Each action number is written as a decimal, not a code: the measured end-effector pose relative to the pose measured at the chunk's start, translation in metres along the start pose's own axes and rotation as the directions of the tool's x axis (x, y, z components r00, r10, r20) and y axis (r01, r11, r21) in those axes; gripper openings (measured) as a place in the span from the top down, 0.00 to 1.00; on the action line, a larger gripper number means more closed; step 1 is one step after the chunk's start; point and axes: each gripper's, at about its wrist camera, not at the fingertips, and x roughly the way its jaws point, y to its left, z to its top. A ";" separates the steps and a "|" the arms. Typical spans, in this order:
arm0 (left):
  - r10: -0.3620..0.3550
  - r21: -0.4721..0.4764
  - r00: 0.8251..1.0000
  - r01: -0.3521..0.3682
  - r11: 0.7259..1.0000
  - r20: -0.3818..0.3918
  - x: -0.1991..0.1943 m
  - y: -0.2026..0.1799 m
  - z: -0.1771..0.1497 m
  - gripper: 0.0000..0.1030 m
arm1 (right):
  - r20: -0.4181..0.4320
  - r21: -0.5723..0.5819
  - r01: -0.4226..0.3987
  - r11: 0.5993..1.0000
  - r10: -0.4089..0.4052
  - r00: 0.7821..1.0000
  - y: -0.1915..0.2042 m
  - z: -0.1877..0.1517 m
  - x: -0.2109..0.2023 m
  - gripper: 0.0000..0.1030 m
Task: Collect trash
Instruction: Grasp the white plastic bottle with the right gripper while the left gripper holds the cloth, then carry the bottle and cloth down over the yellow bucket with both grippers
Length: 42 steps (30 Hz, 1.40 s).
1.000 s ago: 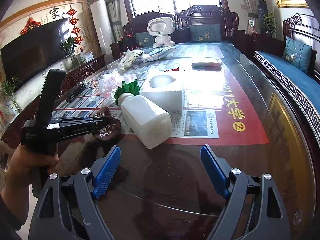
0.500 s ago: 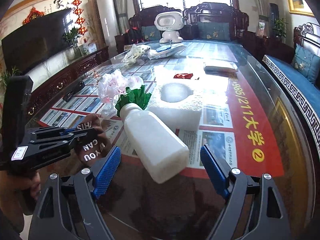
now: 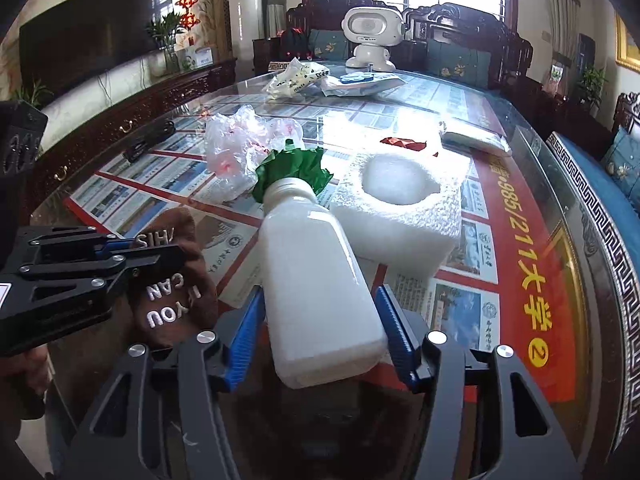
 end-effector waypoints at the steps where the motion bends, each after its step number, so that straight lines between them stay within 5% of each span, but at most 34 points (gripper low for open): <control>1: -0.001 -0.001 1.000 0.001 1.000 0.000 -0.001 0.000 -0.001 0.87 | 0.001 0.007 -0.004 1.000 0.004 1.000 0.000 -0.002 -0.002 0.49; 21: -0.013 0.028 1.000 0.012 1.000 0.025 -0.052 -0.011 -0.034 0.87 | 0.087 0.179 -0.092 0.979 0.077 0.993 0.011 -0.049 -0.068 0.52; 29: -0.037 0.044 0.999 0.036 0.998 0.030 -0.070 -0.017 -0.049 0.87 | 0.141 0.312 -0.233 0.921 0.198 0.970 0.003 -0.065 -0.085 0.52; 42: -0.075 0.138 0.996 0.069 0.988 0.039 -0.114 -0.043 -0.086 0.87 | 0.204 0.253 -0.195 0.948 0.145 0.968 0.036 -0.090 -0.157 0.52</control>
